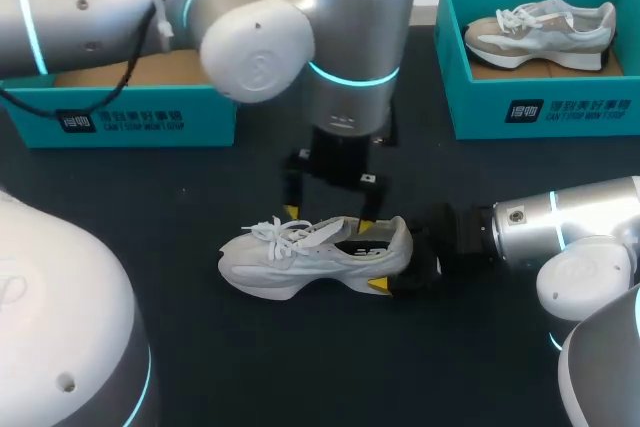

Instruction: Take the shoe out of the shoebox, open the shoe tongue, remove and reinsert the insole, then place the shoe into the shoebox

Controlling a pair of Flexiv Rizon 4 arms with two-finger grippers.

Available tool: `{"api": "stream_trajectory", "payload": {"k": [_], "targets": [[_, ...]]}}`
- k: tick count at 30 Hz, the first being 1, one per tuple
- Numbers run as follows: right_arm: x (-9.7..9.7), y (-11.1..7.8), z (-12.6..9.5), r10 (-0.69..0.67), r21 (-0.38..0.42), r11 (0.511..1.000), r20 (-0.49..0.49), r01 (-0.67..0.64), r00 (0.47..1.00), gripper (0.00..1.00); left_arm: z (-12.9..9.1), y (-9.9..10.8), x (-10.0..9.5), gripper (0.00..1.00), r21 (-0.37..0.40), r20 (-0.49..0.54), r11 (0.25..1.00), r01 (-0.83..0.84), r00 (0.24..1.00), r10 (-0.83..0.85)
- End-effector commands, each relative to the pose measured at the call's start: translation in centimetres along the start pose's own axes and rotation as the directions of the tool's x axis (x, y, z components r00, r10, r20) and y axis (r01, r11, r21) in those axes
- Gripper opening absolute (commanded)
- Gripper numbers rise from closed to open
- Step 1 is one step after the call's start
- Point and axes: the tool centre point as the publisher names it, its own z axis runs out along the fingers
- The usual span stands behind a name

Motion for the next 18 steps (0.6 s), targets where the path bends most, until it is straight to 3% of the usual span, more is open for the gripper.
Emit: {"api": "stream_trajectory", "payload": {"k": [1,5,13,18], "targets": [[-0.3,-0.5,1.1,-0.001,0.005,1.0,0.002,0.001,1.0,0.0,0.8,-0.6,2.4,0.99,-0.039,0.048,0.999,-0.001,0.999,0.002],[-0.3,-0.5,1.1,-0.001,0.005,1.0,0.002,0.001,1.0,0.0,1.1,-0.4,2.1,0.8,-0.054,0.044,0.999,0.005,0.999,-0.002],[-0.3,-0.5,1.1,-0.001,0.005,1.0,0.002,0.001,1.0,0.0,1.8,-1.1,0.5,0.56,-0.085,0.049,0.995,0.046,0.998,-0.041],[-0.3,-0.5,1.1,-0.001,0.005,1.0,0.002,0.001,1.0,0.0,1.9,-0.6,0.5,0.4,-0.102,0.058,0.994,0.048,0.997,-0.042]]}}
